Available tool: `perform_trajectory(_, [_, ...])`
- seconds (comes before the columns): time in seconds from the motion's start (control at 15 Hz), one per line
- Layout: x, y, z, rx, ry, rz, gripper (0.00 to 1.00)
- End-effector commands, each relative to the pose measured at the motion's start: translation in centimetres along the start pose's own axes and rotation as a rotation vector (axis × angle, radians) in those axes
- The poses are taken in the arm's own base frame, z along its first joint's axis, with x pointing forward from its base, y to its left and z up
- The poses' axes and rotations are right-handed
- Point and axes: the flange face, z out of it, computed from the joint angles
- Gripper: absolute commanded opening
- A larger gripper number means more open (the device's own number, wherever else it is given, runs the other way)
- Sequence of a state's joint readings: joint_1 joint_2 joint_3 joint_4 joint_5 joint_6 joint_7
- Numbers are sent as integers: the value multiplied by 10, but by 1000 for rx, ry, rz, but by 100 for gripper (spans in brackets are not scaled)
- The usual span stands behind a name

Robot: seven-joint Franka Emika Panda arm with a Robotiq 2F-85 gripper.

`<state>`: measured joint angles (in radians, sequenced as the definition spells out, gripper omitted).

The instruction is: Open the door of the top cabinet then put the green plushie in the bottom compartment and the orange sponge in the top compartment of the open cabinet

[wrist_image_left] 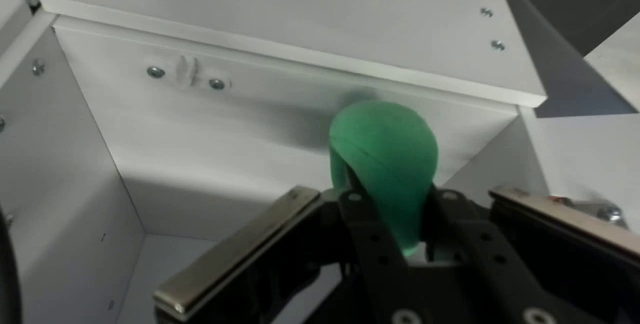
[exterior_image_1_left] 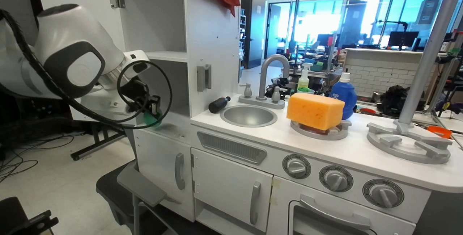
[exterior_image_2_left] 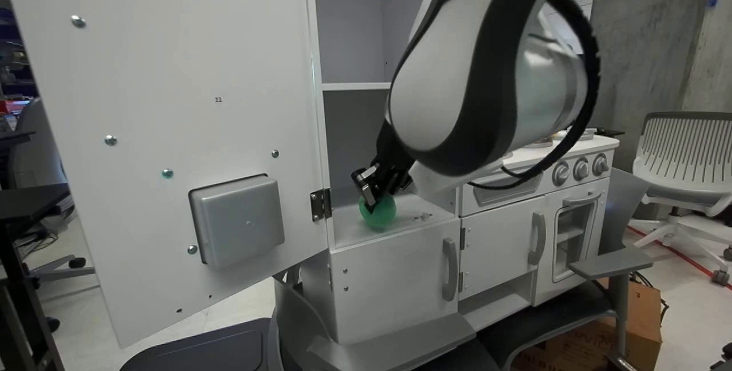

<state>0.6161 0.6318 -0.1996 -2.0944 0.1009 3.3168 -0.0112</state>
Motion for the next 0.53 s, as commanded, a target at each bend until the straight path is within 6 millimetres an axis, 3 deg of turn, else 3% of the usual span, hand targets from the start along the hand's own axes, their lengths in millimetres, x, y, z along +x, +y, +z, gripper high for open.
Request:
perform_trajectory(0.0, [16,-11,33,-79,101,67,6])
perform_trajectory(0.33, [23,-18,54,-145,164,143,6])
perform_trajectory(0.47, [25,-15,60,-161,174,172,49])
